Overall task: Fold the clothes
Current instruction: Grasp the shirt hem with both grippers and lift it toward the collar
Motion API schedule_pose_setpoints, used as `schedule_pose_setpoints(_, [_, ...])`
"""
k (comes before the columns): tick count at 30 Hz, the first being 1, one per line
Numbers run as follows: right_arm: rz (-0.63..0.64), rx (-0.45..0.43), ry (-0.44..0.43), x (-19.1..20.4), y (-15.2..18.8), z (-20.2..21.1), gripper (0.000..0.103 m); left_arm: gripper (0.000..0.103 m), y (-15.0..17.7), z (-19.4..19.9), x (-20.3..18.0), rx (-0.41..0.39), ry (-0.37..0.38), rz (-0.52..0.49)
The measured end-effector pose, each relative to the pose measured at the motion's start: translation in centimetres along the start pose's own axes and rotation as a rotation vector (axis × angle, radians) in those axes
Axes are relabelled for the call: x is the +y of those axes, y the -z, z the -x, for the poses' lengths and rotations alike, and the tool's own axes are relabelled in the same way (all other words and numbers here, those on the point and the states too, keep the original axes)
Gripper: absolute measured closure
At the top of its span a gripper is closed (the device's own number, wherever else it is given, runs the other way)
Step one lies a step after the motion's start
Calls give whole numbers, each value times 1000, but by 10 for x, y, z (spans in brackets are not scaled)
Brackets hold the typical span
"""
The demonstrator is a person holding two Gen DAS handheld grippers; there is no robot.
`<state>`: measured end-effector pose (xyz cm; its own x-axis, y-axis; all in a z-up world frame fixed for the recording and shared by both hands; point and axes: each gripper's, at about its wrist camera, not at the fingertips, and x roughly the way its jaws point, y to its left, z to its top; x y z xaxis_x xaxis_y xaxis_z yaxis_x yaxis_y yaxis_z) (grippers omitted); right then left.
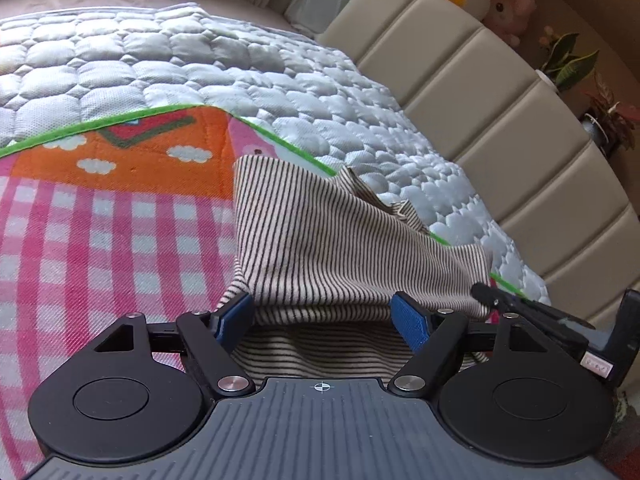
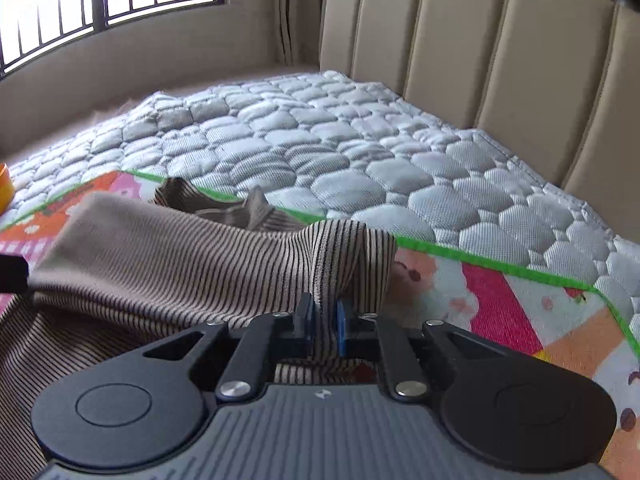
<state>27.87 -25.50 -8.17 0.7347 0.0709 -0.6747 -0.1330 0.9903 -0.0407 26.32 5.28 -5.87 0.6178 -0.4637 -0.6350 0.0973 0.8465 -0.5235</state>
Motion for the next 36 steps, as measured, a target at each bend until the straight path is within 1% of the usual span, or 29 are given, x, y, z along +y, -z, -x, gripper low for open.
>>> schedule_pose_setpoints(2, [15, -15, 6, 1, 4, -3, 90, 21, -3, -1, -7, -9, -1, -35])
schedule_pose_setpoints(4, [-15, -18, 0, -4, 0, -2, 88, 21, -6, -2, -15, -16, 1, -72])
schedule_pose_setpoints(5, [-40, -32, 5, -7, -4, 4, 86, 21, -9, -4, -20, -16, 8, -90])
schedule_pose_setpoints(7, [-65, -93, 23, -13, -12, 20, 85, 21, -15, -11, -29, -18, 7, -143])
schedule_pose_setpoints(9, [-61, -125, -14, -14, -20, 26, 85, 22, -21, -23, -40, -21, -22, -222])
schedule_pose_setpoints(10, [-73, -119, -49, -14, -22, 25, 85, 23, -24, -30, -43, -16, -36, -249])
schedule_pose_setpoints(11, [-78, -79, -65, -15, -19, 18, 85, 23, -27, -39, -44, -2, -43, -254])
schedule_pose_setpoints(13, [-66, 36, -53, -14, -9, -2, 85, 23, -28, -56, -43, 53, -48, -241])
schedule_pose_setpoints(14, [-60, 57, -59, -16, -5, -6, 85, 23, -25, -64, -42, 78, -59, -255])
schedule_pose_setpoints(16, [-52, 54, -93, -24, -1, -3, 85, 23, -16, -76, -43, 108, -92, -344])
schedule_pose_setpoints(18, [-81, 71, -149, -36, -7, 5, 85, 23, -11, -74, -48, 117, -98, -447])
schedule_pose_setpoints(19, [-105, 66, -174, -44, -11, 12, 85, 23, -14, -68, -48, 120, -91, -455])
schedule_pose_setpoints(21, [-128, 42, -187, -59, -19, 20, 77, 21, -27, -53, -43, 116, -61, -428])
schedule_pose_setpoints(22, [-142, 34, -192, -67, -24, 21, 66, 19, -34, -46, -39, 108, -48, -407])
schedule_pose_setpoints(23, [-167, 35, -203, -74, -30, 17, 58, 15, -42, -40, -32, 101, -40, -376])
schedule_pose_setpoints(25, [-231, 62, -241, -87, -38, 1, 55, 15, -60, -38, -16, 112, -32, -310])
schedule_pose_setpoints(27, [-282, 103, -274, -92, -43, -23, 54, 15, -74, -48, 5, 156, -31, -229])
schedule_pose_setpoints(30, [-324, 167, -328, -90, -43, -57, 49, 17, -82, -69, 29, 214, -22, -146])
schedule_pose_setpoints(31, [-329, 173, -335, -86, -43, -66, 45, 17, -82, -76, 34, 218, -13, -130])
schedule_pose_setpoints(32, [-332, 173, -339, -83, -43, -73, 43, 17, -83, -82, 37, 216, -2, -123])
schedule_pose_setpoints(34, [-335, 168, -360, -76, -49, -84, 44, 15, -84, -91, 35, 189, 5, -134])
schedule_pose_setpoints(35, [-328, 170, -371, -72, -52, -88, 53, 12, -84, -96, 32, 176, 0, -133])
schedule_pose_setpoints(36, [-317, 175, -379, -68, -55, -90, 61, 11, -84, -100, 28, 164, -13, -142])
